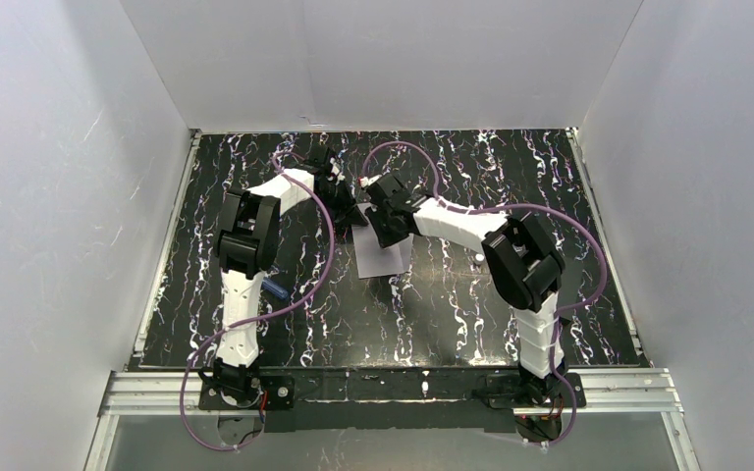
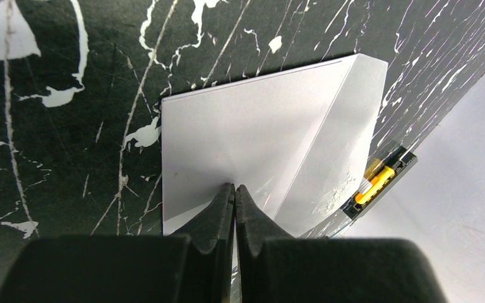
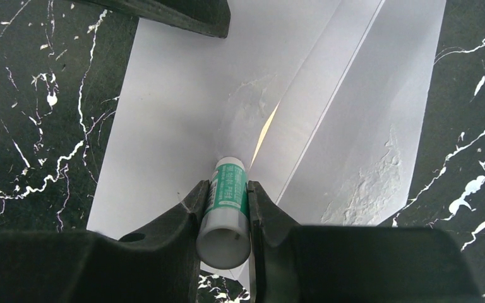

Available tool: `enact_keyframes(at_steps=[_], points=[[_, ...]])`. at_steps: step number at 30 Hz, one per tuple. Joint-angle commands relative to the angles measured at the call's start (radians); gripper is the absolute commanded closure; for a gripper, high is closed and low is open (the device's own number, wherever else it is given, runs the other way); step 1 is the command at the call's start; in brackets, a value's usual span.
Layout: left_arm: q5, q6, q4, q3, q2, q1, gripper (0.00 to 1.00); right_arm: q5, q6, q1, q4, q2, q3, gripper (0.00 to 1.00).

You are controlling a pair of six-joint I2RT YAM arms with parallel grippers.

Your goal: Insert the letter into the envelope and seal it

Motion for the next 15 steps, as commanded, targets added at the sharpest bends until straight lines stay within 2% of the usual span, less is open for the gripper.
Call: enact_keyframes(at_steps=[1, 8, 15], points=[[-0.160, 0.047, -0.050, -0.057, 0.054, 0.007, 1.00, 0.054, -0.008, 0.031, 0.003, 0.040, -0.041, 0.99], [-0.101, 0.086, -0.061, -0.029, 0.084, 0.006, 1.00, 0.197, 0.043, 0.035, 0.146, 0.078, -0.070, 0.99], [-0.063, 0.140, -0.092, 0.008, 0.111, 0.006, 1.00, 0.284, 0.099, 0.026, 0.192, 0.130, -0.030, 0.99]])
